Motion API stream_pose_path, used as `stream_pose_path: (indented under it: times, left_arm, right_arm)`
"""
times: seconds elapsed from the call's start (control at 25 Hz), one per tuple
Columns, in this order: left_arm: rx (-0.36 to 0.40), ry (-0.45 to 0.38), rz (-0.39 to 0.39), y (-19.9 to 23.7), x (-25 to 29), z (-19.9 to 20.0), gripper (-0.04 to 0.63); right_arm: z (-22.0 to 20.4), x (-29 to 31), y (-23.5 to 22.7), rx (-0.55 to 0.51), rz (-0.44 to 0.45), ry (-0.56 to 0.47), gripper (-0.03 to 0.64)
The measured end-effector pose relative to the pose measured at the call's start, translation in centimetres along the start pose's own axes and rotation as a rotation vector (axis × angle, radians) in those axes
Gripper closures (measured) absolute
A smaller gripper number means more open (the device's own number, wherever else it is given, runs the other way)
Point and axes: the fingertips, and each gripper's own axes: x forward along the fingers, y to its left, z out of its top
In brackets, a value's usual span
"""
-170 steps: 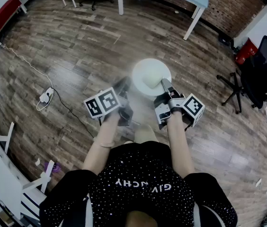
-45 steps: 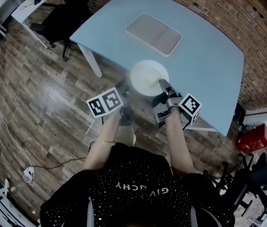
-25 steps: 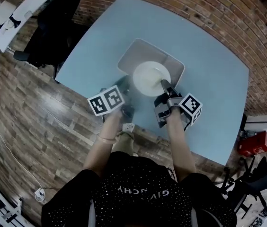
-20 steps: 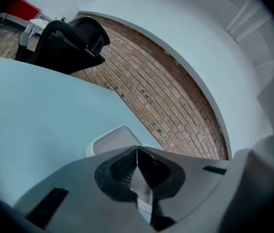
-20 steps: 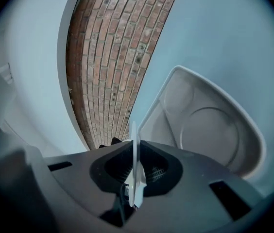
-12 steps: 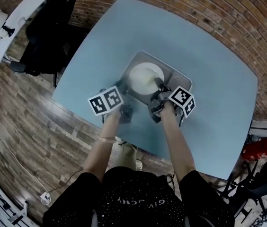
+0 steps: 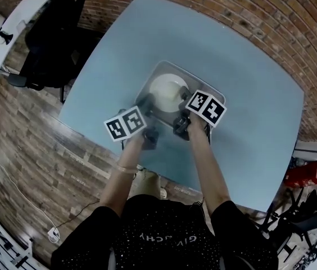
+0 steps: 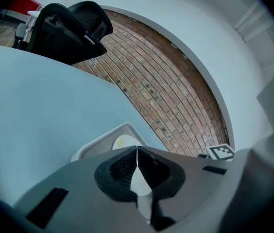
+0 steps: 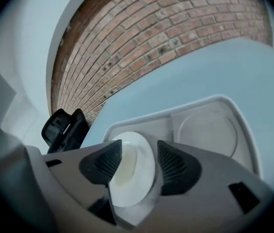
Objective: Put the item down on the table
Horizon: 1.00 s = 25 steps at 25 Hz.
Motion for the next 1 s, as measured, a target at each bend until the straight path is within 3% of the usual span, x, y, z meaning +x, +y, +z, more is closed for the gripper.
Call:
stream_pose_path:
  times: [0.08, 0.16, 0.2, 0.28, 0.36, 0.48, 0.6, 1.0]
  left_arm:
    - [-0.008, -0.006, -0.005, -0.3, -0.1, 0.0, 0.580]
    - [-0.010, -0.010, -0.011, -0.7, -0.3, -0.1, 0.580]
    - [-0.009, -0.011, -0.010, -0.8, -0.4, -0.1, 0.580]
    - [-0.013, -0.014, -0.007, -0.9, -0.6, -0.2, 0.580]
    - [-0.018, -0.016, -0.010, -1.1, -0.8, -0.4, 0.580]
    - [-0.009, -0.018, -0.010, -1.5, -1.1, -0.6, 0.580]
    - [-0.010, -0.021, -0.009, -1.6, -1.6, -0.8, 0.580]
    - [0.000, -0.018, -0.011, -2.1, -2.7, -0.6, 0.580]
  right_arm:
    - [1.2, -1.2, 0.0, -0.044, -0.001, -0.060, 0.402]
    - [1.2, -2.6, 1.3, 0.048, 0.151, -0.068, 0.404]
    - [0.9, -3.2, 2.3, 0.162, 0.268, -0.053, 0.412]
    - [0.1, -4.3, 3.5, 0.454, 0.459, -0.007, 0.594]
    - [-0.8, -4.9, 3.6, 0.609, 0.538, 0.033, 0.601]
    - [-1.7, -5.4, 3.5, 0.602, 0.562, 0.046, 0.601]
    - [-2.2, -5.9, 3.6, 0.662, 0.587, 0.051, 0.602]
    - [-2.8, -6.8, 3.9, 0.632, 0.565, 0.052, 0.603]
